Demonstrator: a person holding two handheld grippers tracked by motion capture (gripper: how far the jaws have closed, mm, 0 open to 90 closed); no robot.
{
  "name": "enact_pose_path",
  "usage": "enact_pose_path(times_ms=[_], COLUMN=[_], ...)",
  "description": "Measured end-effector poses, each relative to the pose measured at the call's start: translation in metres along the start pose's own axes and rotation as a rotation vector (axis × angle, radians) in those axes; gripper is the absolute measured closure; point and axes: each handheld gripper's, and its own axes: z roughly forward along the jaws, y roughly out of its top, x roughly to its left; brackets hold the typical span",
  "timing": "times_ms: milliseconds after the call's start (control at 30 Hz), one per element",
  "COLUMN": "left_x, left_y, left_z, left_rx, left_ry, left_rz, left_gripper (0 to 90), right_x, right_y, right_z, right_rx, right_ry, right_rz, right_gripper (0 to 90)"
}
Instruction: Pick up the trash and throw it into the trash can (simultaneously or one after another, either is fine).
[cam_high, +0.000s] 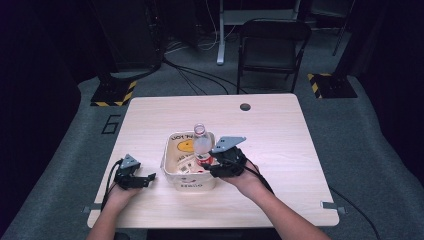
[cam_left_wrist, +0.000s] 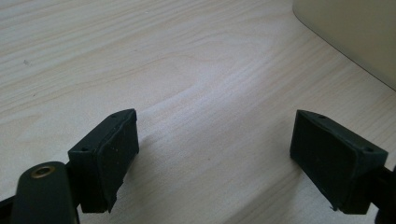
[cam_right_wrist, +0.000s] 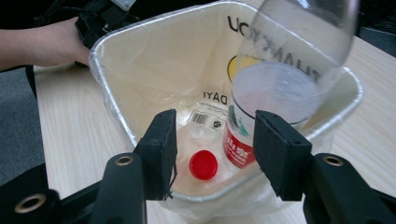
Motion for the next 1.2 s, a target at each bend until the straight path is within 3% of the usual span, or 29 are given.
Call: enact_pose_path(times_ms=[767, 1200], left_x=[0.0, 0.0], left_y=[0.0, 0.0], left_z=[0.0, 0.0], left_rx=[-0.001, -0.001], left_ry=[-0.001, -0.001], left_rz=[-0.001, -0.001], left_gripper=[15.3, 15.3], right_x=[-0.04, -0.052], right_y=[-0.03, -0.053], right_z=[-0.048, -0.058], right_rx=[-0.041, -0.045], right_ry=[-0.131, -0.181], right_rz=[0.09, 0.129], right_gripper=[45.1, 43.2])
